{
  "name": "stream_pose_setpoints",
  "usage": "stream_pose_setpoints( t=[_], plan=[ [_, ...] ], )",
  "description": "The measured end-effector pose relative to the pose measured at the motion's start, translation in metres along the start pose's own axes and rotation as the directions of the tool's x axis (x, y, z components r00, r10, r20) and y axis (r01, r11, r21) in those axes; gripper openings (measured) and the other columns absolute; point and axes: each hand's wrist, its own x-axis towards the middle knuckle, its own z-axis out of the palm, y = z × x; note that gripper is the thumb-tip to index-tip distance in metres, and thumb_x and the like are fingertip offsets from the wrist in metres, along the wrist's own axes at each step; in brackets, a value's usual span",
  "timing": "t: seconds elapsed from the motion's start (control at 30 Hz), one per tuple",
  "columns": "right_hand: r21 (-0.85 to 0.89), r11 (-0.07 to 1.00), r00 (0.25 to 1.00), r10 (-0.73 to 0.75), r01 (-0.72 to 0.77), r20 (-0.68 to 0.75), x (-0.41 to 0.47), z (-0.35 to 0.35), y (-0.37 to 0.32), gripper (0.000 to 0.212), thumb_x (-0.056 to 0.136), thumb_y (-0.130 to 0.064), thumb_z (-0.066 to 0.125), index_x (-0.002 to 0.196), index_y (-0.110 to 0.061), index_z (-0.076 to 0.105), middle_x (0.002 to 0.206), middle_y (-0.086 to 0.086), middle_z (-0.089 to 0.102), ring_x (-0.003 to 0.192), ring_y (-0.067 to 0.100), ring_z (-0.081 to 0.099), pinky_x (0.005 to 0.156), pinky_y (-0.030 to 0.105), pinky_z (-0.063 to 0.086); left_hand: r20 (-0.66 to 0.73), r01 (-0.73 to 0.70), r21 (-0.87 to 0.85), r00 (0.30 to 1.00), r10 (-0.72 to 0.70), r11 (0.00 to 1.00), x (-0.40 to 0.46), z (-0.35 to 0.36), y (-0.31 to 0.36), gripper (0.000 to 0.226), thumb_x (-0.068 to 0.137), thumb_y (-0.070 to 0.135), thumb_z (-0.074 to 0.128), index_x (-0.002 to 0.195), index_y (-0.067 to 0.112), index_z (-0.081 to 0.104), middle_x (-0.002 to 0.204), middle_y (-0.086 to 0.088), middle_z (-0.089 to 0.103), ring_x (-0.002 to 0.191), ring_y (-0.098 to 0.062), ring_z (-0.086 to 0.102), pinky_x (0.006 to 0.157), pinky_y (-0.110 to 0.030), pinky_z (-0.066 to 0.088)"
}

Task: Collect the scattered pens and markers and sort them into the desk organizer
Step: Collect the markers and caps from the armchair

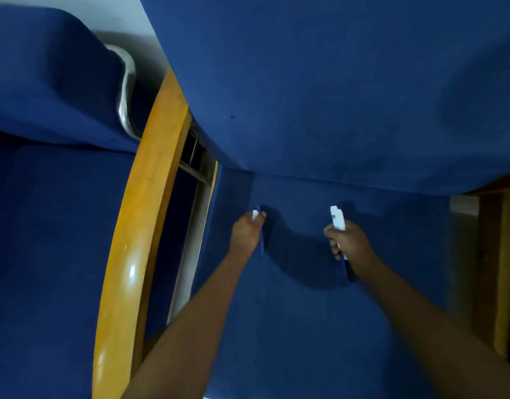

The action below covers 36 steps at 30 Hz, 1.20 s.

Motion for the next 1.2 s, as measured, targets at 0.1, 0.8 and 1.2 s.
stream_pose_setpoints(
  t=[0.1,0.8,1.2],
  plan=[
    [0.138,0.990,0.994,-0.004,-0.011,0.105,-0.022,0.009,-0.008,0.018,0.091,-0.012,0.059,0.077,-0.010,0.048,0.055,0.007,0.038,0.029,0.009,0.034,0.034,0.017,0.029,0.198,0.198,-0.388,0.972,-0.128,0.900,-0.040,0.023,0.000,0.029,0.099,0.028,0.046,0.072,0.016,0.046,0.053,0.002,0.047,0.039,-0.005,0.048,0.042,-0.019,0.038],
    [-0.064,0.991,0.992,-0.111,0.115,0.066,-0.184,0.039,0.091,0.026,0.096,-0.033,0.051,0.109,-0.011,0.056,0.072,-0.006,0.056,0.057,0.002,0.050,0.042,0.008,0.035,0.398,0.174,-0.537,0.915,0.067,0.825,-0.211,0.032,-0.054,0.024,0.093,-0.006,0.035,0.092,0.002,0.058,0.077,-0.008,0.062,0.070,-0.015,0.056,0.063,-0.022,0.051],
    [-0.382,0.915,0.899,-0.053,-0.130,-0.435,-0.319,0.025,0.240,0.030,0.097,-0.030,0.041,0.122,-0.015,0.050,0.110,0.010,0.066,0.105,0.030,0.059,0.080,0.036,0.046,0.519,0.360,-0.519,0.853,-0.049,0.775,-0.371,0.101,-0.183,0.028,0.095,0.029,0.041,0.082,0.017,0.063,0.078,-0.003,0.058,0.081,-0.019,0.054,0.076,-0.034,0.044]
  ],
)
